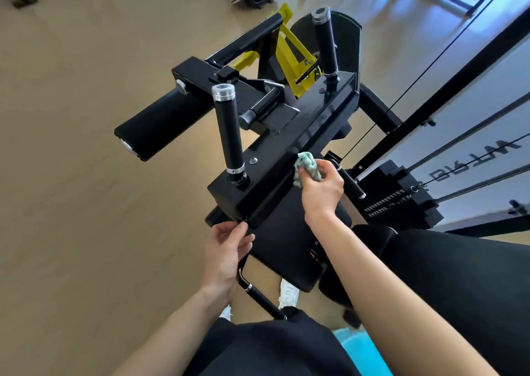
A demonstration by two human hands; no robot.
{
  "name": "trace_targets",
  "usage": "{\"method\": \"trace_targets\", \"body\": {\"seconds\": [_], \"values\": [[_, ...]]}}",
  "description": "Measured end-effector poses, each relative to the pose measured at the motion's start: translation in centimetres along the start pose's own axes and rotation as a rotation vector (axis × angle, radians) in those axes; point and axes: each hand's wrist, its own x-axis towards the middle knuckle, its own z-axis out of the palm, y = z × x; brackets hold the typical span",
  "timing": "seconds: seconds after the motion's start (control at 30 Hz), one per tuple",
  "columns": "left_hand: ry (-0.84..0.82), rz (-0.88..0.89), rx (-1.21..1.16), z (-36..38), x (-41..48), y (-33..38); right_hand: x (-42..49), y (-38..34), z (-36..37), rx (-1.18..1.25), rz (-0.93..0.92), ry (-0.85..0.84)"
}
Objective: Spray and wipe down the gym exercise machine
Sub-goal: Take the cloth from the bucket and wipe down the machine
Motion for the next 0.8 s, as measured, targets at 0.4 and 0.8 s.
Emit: {"method": "trace_targets", "body": {"seconds": [0.4, 0.8], "values": [[0.233, -0.023, -0.239, 5.3, -1.8, -0.8, -7.5, 5.2, -2.6, -0.159, -0.347, -0.492], [0.466, -0.077, -0.238, 9.1, -2.8, -1.1, 6.3, 3.3, -3.4, -0.048, -0.232, -0.366]]}}
